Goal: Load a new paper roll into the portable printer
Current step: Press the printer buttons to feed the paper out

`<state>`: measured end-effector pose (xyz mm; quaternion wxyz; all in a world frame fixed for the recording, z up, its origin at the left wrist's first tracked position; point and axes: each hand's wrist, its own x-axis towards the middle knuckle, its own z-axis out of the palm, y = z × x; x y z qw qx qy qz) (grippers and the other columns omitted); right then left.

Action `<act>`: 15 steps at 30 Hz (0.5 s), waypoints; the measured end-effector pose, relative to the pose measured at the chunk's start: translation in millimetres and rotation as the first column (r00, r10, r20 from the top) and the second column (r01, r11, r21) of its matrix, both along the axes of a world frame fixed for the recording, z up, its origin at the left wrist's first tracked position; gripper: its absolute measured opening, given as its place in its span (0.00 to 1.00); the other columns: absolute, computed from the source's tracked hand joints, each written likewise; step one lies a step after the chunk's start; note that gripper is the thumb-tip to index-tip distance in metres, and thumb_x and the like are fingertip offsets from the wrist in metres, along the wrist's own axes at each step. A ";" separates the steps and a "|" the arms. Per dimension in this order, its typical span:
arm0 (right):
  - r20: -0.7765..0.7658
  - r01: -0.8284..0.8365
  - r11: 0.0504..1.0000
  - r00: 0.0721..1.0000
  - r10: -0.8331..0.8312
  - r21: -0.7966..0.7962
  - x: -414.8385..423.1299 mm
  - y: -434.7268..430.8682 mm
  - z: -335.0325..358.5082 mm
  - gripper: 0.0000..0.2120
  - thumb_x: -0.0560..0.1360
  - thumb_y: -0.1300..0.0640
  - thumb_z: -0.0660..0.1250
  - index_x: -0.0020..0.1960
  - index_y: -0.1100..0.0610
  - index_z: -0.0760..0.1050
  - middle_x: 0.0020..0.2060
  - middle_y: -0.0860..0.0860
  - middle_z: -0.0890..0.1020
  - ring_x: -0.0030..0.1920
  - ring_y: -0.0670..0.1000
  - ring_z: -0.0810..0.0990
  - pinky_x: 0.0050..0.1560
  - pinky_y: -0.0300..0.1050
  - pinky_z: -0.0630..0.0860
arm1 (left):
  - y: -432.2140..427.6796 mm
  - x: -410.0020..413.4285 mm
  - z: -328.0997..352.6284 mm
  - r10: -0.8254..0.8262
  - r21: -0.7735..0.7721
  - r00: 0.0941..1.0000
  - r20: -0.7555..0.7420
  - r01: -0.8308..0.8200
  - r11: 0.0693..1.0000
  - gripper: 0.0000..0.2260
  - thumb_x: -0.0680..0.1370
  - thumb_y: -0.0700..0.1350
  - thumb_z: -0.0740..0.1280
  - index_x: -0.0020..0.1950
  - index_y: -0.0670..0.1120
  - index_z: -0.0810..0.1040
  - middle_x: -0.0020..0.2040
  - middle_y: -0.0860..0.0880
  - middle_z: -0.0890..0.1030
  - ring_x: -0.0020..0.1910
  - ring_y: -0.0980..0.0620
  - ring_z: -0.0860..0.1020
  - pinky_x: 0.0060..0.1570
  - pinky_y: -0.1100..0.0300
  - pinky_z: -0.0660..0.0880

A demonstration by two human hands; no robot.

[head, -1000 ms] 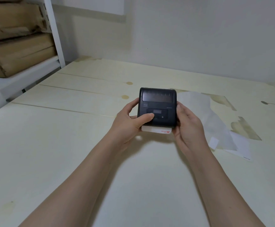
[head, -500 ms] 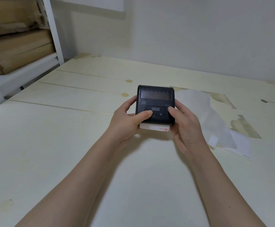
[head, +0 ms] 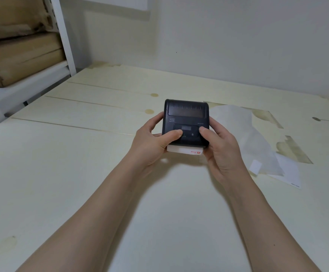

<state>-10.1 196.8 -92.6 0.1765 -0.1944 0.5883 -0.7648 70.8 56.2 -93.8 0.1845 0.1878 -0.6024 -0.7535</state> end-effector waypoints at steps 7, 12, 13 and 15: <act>-0.004 0.000 1.000 1.000 0.000 -0.006 -0.8 -0.2 -0.9 0.20 0.78 0.66 0.61 0.69 0.58 0.73 0.59 0.62 0.82 0.61 0.63 0.79 0.65 0.60 0.74 | -3.6 -3.0 -5.2 -0.004 -0.032 1.000 0.021 0.005 0.999 0.29 0.72 0.42 0.75 0.71 0.58 0.72 0.38 0.54 0.87 0.34 0.57 0.83 0.38 0.62 0.75; -0.007 -0.006 1.000 1.000 0.006 -0.007 -0.2 0.2 -0.4 0.20 0.78 0.67 0.60 0.68 0.58 0.73 0.58 0.61 0.83 0.61 0.63 0.80 0.64 0.59 0.75 | -3.3 -2.9 -4.9 -0.012 -0.021 1.000 0.012 0.012 1.000 0.29 0.72 0.42 0.75 0.71 0.58 0.72 0.40 0.52 0.87 0.32 0.57 0.82 0.36 0.63 0.74; -0.006 -0.007 1.000 1.000 0.007 -0.009 -0.2 0.1 -0.5 0.20 0.78 0.67 0.60 0.69 0.58 0.73 0.58 0.61 0.83 0.61 0.63 0.80 0.64 0.59 0.75 | -3.5 -3.1 -5.3 -0.012 -0.022 1.000 0.012 0.012 1.000 0.29 0.72 0.42 0.75 0.71 0.58 0.72 0.39 0.53 0.87 0.33 0.57 0.82 0.36 0.64 0.74; -0.007 -0.009 1.000 1.000 0.009 -0.011 -0.7 0.1 -0.8 0.20 0.78 0.67 0.60 0.69 0.58 0.73 0.59 0.61 0.82 0.61 0.63 0.80 0.64 0.59 0.75 | -3.8 -2.9 -5.4 -0.015 -0.025 1.000 0.012 0.015 1.000 0.30 0.72 0.42 0.75 0.71 0.58 0.72 0.40 0.53 0.87 0.35 0.56 0.83 0.38 0.62 0.75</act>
